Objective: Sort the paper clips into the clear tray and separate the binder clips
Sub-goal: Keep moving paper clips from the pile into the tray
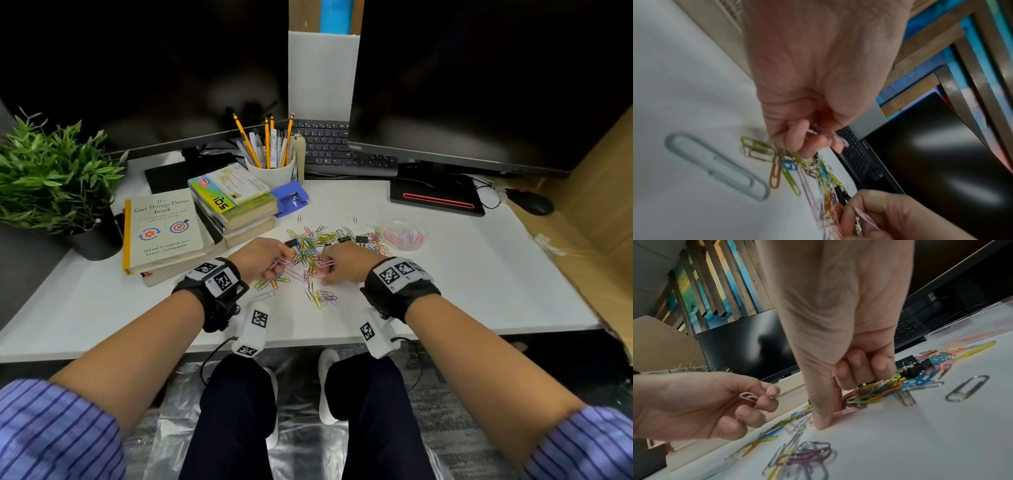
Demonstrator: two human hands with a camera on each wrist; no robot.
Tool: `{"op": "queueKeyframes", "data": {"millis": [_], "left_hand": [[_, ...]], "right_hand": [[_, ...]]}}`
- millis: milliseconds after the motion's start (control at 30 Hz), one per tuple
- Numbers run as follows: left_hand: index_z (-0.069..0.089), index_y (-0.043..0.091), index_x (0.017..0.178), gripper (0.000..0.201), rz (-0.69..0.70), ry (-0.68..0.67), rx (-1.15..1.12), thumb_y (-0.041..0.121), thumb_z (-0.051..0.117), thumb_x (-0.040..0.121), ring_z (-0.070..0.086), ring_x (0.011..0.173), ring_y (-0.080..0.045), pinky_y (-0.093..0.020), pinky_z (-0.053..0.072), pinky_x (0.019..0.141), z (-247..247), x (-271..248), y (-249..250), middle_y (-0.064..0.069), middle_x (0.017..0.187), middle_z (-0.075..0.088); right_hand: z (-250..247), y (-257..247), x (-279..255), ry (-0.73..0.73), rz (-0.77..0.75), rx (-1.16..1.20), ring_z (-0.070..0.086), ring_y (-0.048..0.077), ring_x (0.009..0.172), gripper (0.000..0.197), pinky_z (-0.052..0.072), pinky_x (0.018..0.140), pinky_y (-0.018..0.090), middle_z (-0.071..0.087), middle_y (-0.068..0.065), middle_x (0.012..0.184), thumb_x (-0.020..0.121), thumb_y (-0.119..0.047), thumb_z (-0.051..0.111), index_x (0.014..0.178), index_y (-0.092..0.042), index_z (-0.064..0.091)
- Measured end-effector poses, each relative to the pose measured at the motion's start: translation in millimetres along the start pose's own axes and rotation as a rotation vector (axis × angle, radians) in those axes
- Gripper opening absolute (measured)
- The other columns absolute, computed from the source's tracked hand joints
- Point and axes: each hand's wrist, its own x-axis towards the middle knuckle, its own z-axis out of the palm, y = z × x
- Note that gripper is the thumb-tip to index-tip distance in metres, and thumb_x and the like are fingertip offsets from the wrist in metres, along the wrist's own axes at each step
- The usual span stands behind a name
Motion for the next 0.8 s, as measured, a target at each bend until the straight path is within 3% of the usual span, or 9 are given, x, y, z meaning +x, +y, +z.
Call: {"op": "queueKeyframes", "data": {"millis": [100,167,267,367,500,567,633,733,800], "left_hand": [[0.052,0.009,0.072,0.037,-0.049,0.069,0.133,0.002,0.026,0.097,0.032,0.041,-0.01,-0.009,0.019,0.035,-6,0,1,-0.003,0.06,0.033],[0.052,0.009,0.077,0.022,-0.072,0.066,0.296,0.011,0.043,0.098,0.027,0.047,-0.012,-0.013,0.021,0.036,-11,-1,1,-0.002,0.059,0.032],[0.057,0.014,0.078,0.017,-0.04,-0.002,0.734,0.025,0.069,0.085,0.036,0.053,-0.016,-0.019,0.029,0.045,-20,-4,5,-0.002,0.062,0.043],[0.059,0.019,0.08,0.024,-0.09,-0.143,1.051,0.031,0.078,0.074,0.041,0.056,-0.01,-0.018,0.031,0.045,-22,-11,10,0.006,0.068,0.05],[0.064,0.014,0.09,0.024,-0.026,-0.152,1.244,0.028,0.078,0.075,0.047,0.079,-0.012,-0.013,0.032,0.053,-26,-10,8,0.003,0.086,0.054],[0.069,0.006,0.1,0.029,0.053,-0.131,1.251,0.024,0.075,0.079,0.048,0.083,-0.012,-0.009,0.031,0.052,-27,-10,8,0.003,0.085,0.054],[0.07,0.006,0.099,0.023,0.095,-0.105,1.229,0.023,0.071,0.082,0.049,0.082,-0.012,-0.007,0.032,0.049,-26,-7,7,0.004,0.076,0.054],[0.062,0.014,0.094,0.011,0.165,-0.028,1.179,0.024,0.058,0.091,0.047,0.085,-0.013,-0.017,0.034,0.057,-19,-5,4,0.002,0.086,0.053],[0.049,0.014,0.091,0.011,0.203,0.013,1.125,0.023,0.049,0.096,0.046,0.084,-0.017,-0.022,0.033,0.059,-16,-1,1,-0.003,0.092,0.055]], "right_hand": [[2,-3,5,-0.003,0.014,-0.035,0.052,0.021,0.081,0.02,0.039,0.069,0.029,0.057,0.006,0.09,0.086,-0.029,0.064,0.088,-0.01,0.056],[3,-5,6,-0.018,0.019,-0.083,0.053,0.024,0.082,0.019,0.043,0.072,0.033,0.055,0.007,0.09,0.089,-0.029,0.058,0.089,-0.01,0.056],[4,-7,7,-0.022,0.025,-0.164,0.052,0.025,0.082,0.018,0.043,0.071,0.033,0.052,0.008,0.092,0.091,-0.027,0.048,0.093,-0.009,0.052],[7,-5,8,0.012,0.015,-0.168,0.05,0.026,0.081,0.015,0.038,0.069,0.031,0.052,0.01,0.09,0.093,-0.023,0.045,0.091,-0.008,0.049],[9,1,9,0.071,0.007,-0.012,0.057,0.031,0.095,0.029,0.033,0.071,0.027,0.061,0.018,0.103,0.097,-0.023,0.045,0.105,0.002,0.057],[10,3,10,0.138,0.005,0.098,0.055,0.029,0.09,0.027,0.032,0.07,0.027,0.059,0.016,0.095,0.098,-0.024,0.046,0.096,0.001,0.056],[10,4,12,0.212,0.03,0.255,0.047,0.021,0.077,0.021,0.031,0.069,0.027,0.051,0.005,0.081,0.098,-0.026,0.044,0.085,-0.009,0.048],[9,10,15,0.251,0.102,0.501,0.038,0.016,0.066,0.027,0.03,0.064,0.03,0.041,0.002,0.072,0.1,-0.022,0.034,0.075,-0.013,0.039],[7,15,15,0.253,0.148,0.686,0.042,0.018,0.065,0.027,0.035,0.062,0.029,0.043,0.006,0.074,0.099,-0.019,0.032,0.074,-0.013,0.04]]}}
